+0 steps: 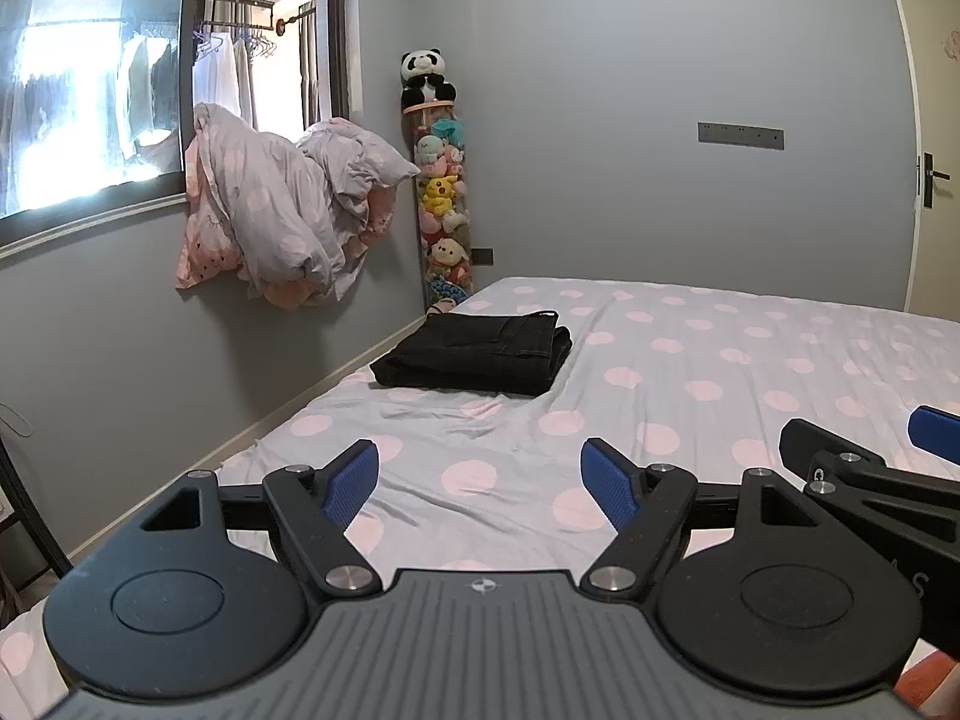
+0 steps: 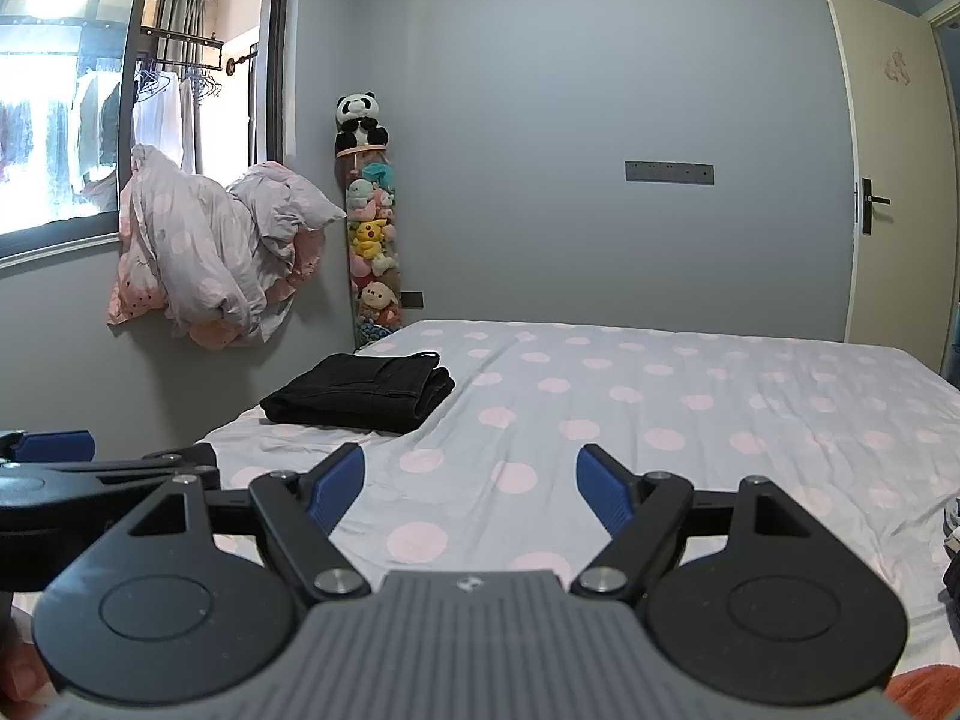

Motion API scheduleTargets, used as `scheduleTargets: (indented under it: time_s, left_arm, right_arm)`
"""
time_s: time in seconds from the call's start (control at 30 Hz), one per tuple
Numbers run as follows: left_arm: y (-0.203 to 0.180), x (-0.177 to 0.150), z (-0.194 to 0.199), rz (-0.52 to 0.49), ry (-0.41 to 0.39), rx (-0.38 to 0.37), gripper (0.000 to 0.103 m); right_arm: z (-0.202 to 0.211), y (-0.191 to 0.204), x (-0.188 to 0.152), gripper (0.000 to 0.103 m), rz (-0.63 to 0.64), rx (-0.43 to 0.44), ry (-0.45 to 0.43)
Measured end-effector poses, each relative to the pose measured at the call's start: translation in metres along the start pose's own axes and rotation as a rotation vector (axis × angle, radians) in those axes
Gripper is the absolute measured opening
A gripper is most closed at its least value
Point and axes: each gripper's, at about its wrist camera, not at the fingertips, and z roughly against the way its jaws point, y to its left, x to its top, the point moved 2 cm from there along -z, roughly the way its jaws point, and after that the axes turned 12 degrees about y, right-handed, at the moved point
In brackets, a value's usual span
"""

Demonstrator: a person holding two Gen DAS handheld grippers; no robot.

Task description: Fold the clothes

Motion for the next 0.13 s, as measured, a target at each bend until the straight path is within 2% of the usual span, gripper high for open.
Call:
scheduleTargets:
  time_s: [0.13]
  left_arm:
    - [-0.0008, -0.0001, 0.0012, -0.008, -0.011, 0.001, 0.087]
  right_arm:
    - [0.0008, -0.0004, -0.0007, 0.08, -0.007, 0.004, 0.0]
